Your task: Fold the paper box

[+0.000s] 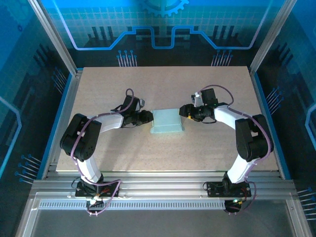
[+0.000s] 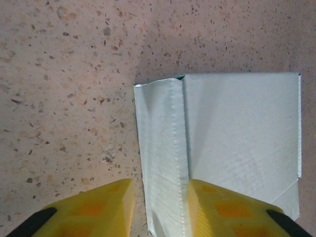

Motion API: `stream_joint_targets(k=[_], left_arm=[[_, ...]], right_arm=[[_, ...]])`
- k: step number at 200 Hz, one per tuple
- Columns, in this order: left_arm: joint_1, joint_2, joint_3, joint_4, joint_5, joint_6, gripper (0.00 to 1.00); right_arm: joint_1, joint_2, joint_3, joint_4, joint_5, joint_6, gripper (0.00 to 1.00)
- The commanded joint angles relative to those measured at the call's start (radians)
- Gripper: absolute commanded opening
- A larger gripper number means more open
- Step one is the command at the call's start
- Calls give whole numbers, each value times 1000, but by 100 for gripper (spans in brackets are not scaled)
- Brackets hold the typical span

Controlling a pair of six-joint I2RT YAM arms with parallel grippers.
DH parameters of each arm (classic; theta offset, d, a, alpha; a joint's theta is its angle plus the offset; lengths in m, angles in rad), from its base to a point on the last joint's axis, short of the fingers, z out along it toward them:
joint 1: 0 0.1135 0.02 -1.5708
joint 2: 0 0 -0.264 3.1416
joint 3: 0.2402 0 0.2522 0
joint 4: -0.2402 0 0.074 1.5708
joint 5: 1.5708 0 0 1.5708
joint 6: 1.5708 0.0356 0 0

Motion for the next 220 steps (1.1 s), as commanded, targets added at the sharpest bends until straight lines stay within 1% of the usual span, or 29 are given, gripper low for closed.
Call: stream_joint_targets(k=[1, 38, 57, 82, 96, 108, 121, 184, 200, 220], left_arm=[[21, 15, -26, 5, 23, -5, 32], [34, 16, -45, 16, 26, -6, 30], [38, 20, -49, 26, 38, -11, 30], [38, -8, -42, 32, 51, -21, 36], [38, -42, -34, 23, 31, -19, 37], [38, -65, -23, 5, 20, -8, 42], [37, -72, -9, -6, 23, -6, 44], [10, 30, 29, 42, 83, -46, 48], [6, 59, 39, 50, 90, -50, 47], [6, 80, 40, 57, 96, -54, 40]], right_arm=[[-9, -18, -14, 13, -30, 17, 63], [-9, 2, -23, 57, -71, 57, 62], [-8, 21, -27, 78, -88, 73, 62], [-7, 22, -24, 72, -85, 70, 62], [-9, 14, -21, 56, -76, 58, 62], [-9, 6, -23, 48, -69, 52, 62], [-9, 0, -27, 46, -65, 47, 62], [-9, -6, -35, 52, -71, 47, 62], [-9, -8, -37, 54, -71, 47, 62], [-9, -11, -41, 54, -70, 46, 62]])
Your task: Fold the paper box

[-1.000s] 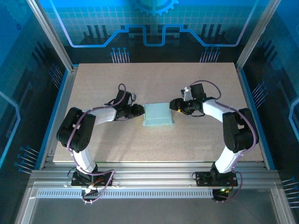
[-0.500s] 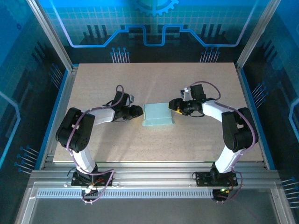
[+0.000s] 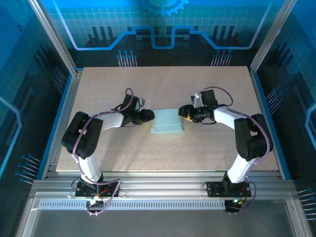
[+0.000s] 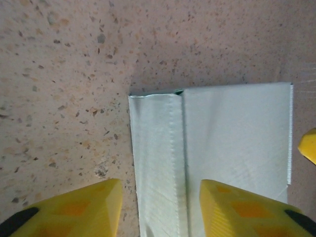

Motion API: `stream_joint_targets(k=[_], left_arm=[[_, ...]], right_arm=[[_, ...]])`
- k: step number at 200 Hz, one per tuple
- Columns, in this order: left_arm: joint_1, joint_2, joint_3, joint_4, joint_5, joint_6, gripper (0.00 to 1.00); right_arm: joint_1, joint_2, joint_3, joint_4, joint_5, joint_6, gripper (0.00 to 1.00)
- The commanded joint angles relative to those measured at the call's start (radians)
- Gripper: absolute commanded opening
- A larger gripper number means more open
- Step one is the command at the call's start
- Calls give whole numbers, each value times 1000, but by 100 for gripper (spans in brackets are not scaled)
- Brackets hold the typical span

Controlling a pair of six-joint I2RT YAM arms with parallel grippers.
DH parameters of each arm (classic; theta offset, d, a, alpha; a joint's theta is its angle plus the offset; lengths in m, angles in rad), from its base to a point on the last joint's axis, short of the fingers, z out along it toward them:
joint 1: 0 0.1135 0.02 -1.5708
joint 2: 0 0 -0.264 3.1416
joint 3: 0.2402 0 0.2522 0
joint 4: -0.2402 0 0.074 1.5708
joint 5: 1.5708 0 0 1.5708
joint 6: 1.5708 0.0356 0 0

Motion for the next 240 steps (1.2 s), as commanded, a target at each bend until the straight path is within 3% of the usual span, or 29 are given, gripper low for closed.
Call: stream_joint_targets(k=[1, 29, 108, 149, 240], left_arm=[[-5, 28, 22, 16, 39, -19, 39], [0, 14, 10, 3, 34, -5, 33], [52, -10, -69, 41, 62, 12, 34], [60, -10, -79, 55, 73, 11, 35], [95, 0, -120, 112, 99, -13, 25]], right_arm=[[-9, -21, -12, -5, -13, -9, 62], [-12, -22, -13, -10, -10, -13, 62], [-11, 22, -15, 38, -31, 39, 63], [4, 80, 6, 86, -114, 72, 70], [27, 172, 8, 222, -224, 157, 76]])
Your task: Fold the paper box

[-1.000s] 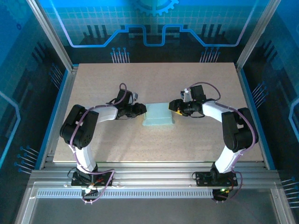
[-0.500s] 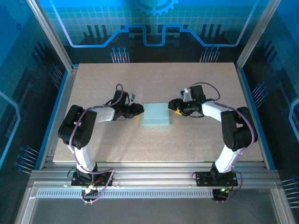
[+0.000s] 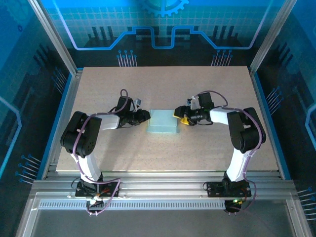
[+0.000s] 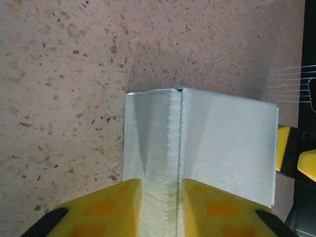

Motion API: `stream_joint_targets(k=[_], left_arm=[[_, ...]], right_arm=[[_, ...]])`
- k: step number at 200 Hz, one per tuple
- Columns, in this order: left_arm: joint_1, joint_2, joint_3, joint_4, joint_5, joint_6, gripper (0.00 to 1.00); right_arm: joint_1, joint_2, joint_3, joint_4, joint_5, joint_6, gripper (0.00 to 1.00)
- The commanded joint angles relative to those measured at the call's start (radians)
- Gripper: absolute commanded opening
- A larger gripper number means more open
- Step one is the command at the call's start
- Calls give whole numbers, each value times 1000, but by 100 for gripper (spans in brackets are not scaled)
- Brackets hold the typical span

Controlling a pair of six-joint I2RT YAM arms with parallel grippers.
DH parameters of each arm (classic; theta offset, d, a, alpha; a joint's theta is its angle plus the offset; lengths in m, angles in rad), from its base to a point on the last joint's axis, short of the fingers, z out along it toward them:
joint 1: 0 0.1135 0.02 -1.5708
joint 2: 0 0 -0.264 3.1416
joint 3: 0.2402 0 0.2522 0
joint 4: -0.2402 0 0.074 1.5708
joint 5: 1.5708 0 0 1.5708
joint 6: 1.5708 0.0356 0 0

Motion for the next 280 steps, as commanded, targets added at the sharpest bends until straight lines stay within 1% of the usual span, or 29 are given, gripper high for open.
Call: stream_joint_targets(k=[1, 42, 79, 136, 143, 149, 159, 170, 180, 194, 204, 216, 239, 254, 280], left_arm=[[18, 7, -33, -43, -13, 2, 25], [29, 28, -51, 1, 6, -23, 22], [32, 39, -57, 12, 9, -25, 22], [35, 56, -63, 32, 15, -33, 21], [36, 59, -65, 35, 16, -34, 20], [39, 62, -66, 39, 18, -36, 18], [42, 66, -71, 50, 21, -41, 17], [44, 66, -78, 59, 23, -46, 17], [47, 64, -82, 63, 21, -46, 17], [50, 59, -88, 69, 18, -45, 17], [52, 61, -86, 66, 19, -43, 18], [54, 62, -88, 67, 21, -42, 18], [58, 68, -90, 65, 22, -40, 18], [61, 70, -92, 67, 23, -37, 18], [63, 68, -93, 67, 24, -36, 18]], right_arm=[[18, 35, 12, 66, -72, 38, 76], [31, 73, 8, 143, -128, 82, 77], [41, 86, -7, 232, -167, 136, 76], [47, 85, -25, 377, -195, 213, 75], [47, 82, -24, 362, -184, 208, 75], [46, 75, -20, 312, -159, 186, 74], [48, 48, -3, 144, -65, 113, 75], [52, 22, 18, 19, 10, 46, 79], [50, 14, 19, -9, 18, 40, 82], [51, 7, 21, -53, 36, 40, 84], [52, -3, 11, -58, 66, 47, 85], [52, -7, -8, -34, 65, 64, 86], [58, 20, -18, 48, -15, 101, 86], [65, 41, -20, 114, -63, 133, 84], [66, 53, -24, 200, -91, 153, 80]])
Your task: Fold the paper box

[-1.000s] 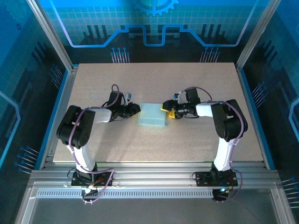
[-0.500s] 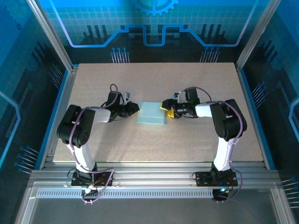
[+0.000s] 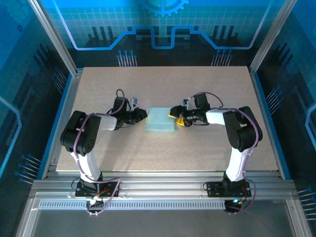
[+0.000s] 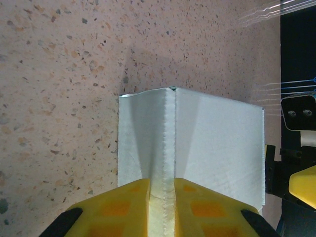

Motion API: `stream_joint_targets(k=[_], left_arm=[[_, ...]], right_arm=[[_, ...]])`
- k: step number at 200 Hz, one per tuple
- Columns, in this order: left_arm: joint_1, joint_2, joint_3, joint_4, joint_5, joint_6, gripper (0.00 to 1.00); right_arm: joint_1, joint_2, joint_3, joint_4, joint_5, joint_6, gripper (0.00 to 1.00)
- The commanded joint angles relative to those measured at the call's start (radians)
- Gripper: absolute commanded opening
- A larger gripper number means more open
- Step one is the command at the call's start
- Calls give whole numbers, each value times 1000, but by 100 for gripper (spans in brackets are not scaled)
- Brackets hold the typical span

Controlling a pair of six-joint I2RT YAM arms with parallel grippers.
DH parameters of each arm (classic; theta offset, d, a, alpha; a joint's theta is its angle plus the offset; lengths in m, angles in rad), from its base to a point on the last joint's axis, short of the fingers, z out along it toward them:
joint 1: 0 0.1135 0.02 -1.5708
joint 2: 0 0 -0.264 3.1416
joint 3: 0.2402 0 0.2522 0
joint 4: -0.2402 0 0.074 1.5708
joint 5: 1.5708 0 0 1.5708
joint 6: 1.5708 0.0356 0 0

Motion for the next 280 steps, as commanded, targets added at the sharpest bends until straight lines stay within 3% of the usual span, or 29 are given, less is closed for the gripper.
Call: stream_joint_targets(k=[1, 93, 125, 156, 220, 280], left_arm=[[13, 47, -39, -96, -13, -6, 18], [15, 52, -41, -93, -14, -5, 18], [18, 61, -42, -87, -10, -5, 18], [25, 64, -52, -80, -7, -7, 17], [45, 72, -65, -62, 6, -10, 16], [50, 78, -68, -56, 10, -8, 17]], right_arm=[[15, 21, -15, 87, -64, 30, 80], [7, 11, -37, 299, -150, 96, 70], [-3, 4, -48, 224, -89, 77, 89], [-25, 3, -89, 240, -27, 134, 91], [-10, 39, -101, 231, -96, 148, 83], [30, 65, 8, 227, -129, 144, 76]])
